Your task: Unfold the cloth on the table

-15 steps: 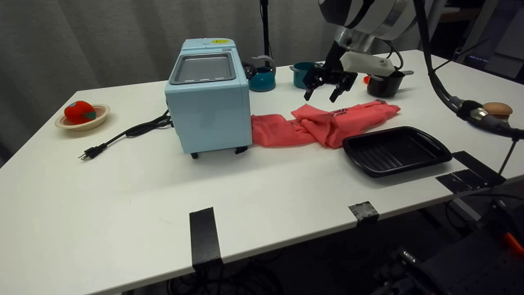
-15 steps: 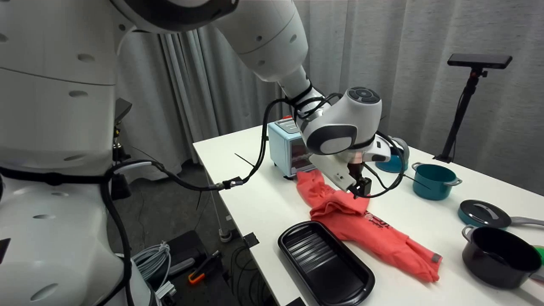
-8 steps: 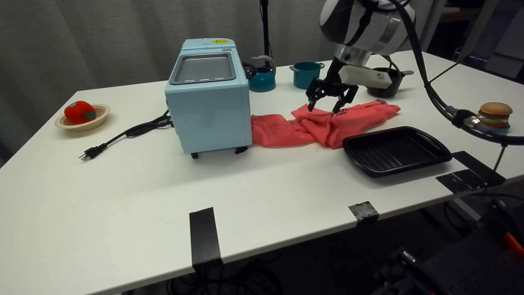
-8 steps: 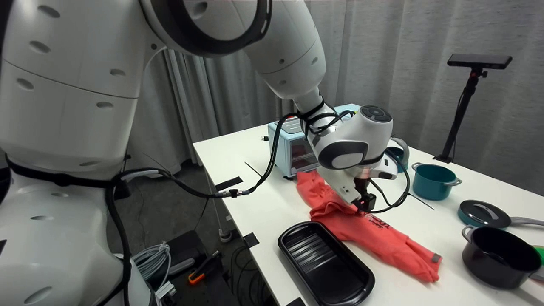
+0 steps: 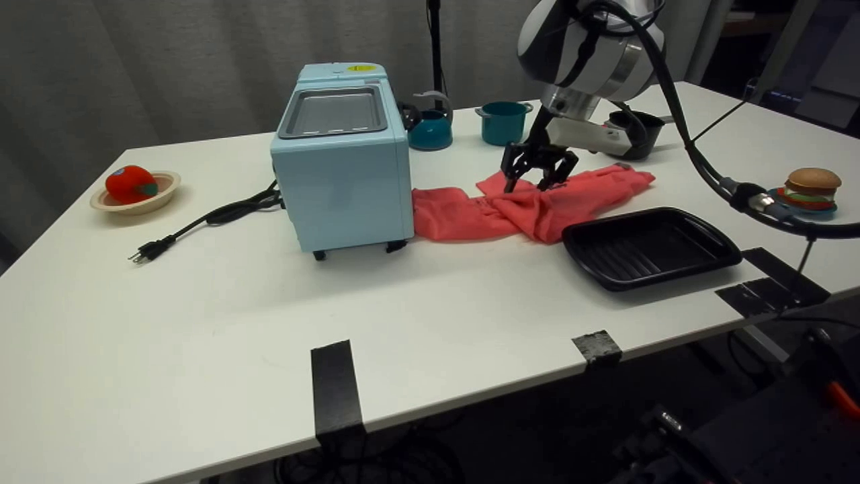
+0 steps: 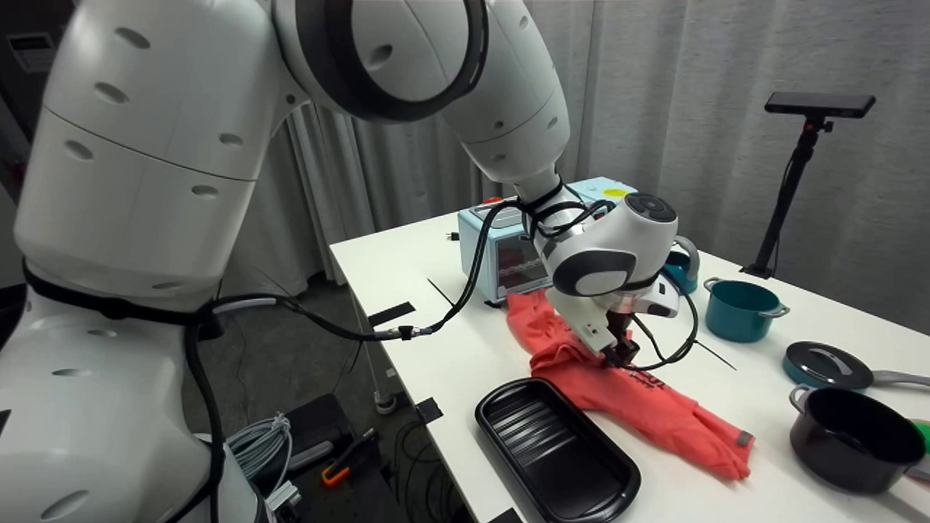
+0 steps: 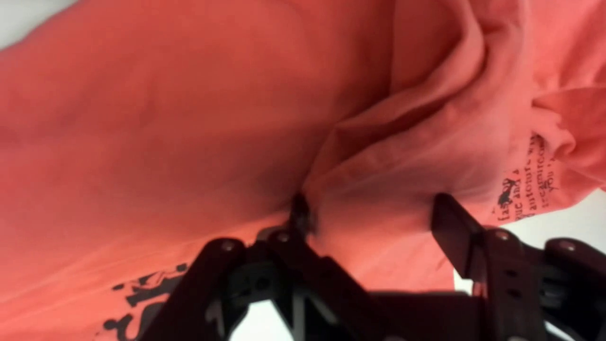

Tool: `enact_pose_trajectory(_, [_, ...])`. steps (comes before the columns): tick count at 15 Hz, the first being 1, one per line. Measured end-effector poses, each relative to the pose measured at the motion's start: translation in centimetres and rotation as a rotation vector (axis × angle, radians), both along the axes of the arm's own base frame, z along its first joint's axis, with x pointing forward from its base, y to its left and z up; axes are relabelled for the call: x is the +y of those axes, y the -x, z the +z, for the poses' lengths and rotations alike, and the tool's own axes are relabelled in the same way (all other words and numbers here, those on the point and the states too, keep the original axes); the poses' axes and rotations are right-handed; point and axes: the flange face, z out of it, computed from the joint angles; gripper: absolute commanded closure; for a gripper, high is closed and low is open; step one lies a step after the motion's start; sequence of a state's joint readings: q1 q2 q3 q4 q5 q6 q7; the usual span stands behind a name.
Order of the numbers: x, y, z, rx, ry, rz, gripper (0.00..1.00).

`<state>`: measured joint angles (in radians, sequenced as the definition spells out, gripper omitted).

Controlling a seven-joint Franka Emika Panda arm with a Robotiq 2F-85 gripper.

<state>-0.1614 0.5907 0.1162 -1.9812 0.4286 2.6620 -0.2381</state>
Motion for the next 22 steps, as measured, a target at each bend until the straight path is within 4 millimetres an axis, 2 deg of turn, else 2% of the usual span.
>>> enact_pose_trajectory(5, [0.0,-0.3,0.2,0.005,-0.008,-0.004,1.00])
enact_pose_trajectory(10, [0.2,-0.4,0.7,-0.012,-0.001,-0.005,0.97])
enact_pose_trajectory(14, [0.5,0.3,1.8,-0.086,0.043,-0.009,0.97])
enact_pose_trajectory(17, [2.4,2.0,2.9,-0.163,0.087,0.019,0.97])
enact_pose_trajectory(22, [7.1,5.7,4.0,-0.235,0.121,0.117,0.97])
